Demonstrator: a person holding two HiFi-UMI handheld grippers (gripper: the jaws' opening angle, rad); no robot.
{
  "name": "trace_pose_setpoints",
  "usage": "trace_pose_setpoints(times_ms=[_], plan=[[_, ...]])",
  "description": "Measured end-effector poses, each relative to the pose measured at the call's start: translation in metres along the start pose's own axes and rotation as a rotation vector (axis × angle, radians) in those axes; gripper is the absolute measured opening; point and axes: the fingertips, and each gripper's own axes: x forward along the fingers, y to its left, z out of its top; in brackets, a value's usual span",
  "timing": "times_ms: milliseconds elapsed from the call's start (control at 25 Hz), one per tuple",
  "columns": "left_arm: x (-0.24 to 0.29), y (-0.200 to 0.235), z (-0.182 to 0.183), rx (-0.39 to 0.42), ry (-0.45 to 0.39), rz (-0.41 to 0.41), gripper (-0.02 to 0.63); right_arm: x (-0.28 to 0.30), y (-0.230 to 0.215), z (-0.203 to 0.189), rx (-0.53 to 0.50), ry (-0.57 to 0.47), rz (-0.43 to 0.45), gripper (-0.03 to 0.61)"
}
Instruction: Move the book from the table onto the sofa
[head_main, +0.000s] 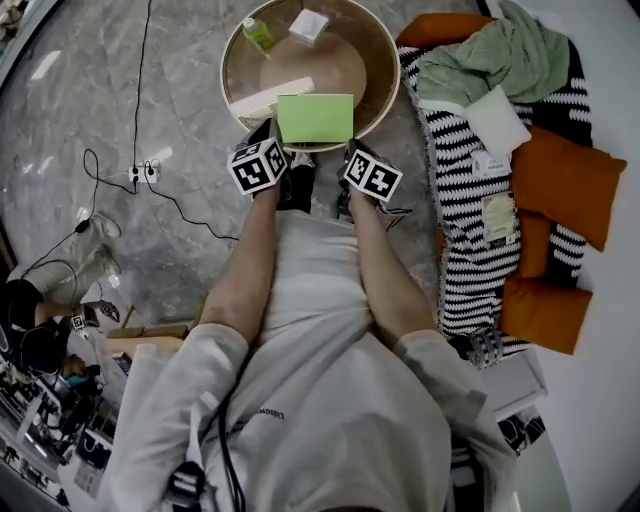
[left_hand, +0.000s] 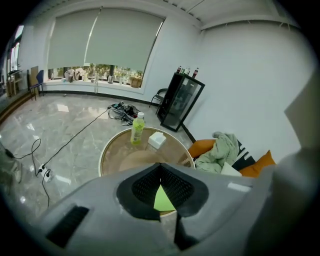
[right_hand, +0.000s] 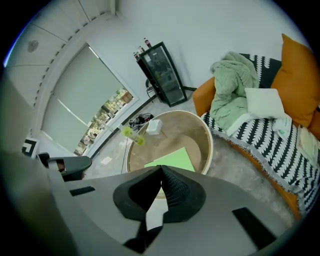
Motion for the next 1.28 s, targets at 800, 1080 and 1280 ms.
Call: trace_pose_setpoints(times_ms=[800,1080,1280], plan=[[0.13,0.064,-0.058,0.136,0.342,-0.161,0.009,0.103,-0.021,0.003,-0.171,0.127,-0.043,0.006],[0.17,0.076,-0.109,0.158,0.427,-0.206,0.009,0.141,-0.052,-0.02,-0.165,0.191,-0.023,0.006],[0.181,0.082,-0.125,0.151,0.44,-0.199,0.011,0.158,-0.064,-0.034,-0.178,0.22,-0.049,0.008]])
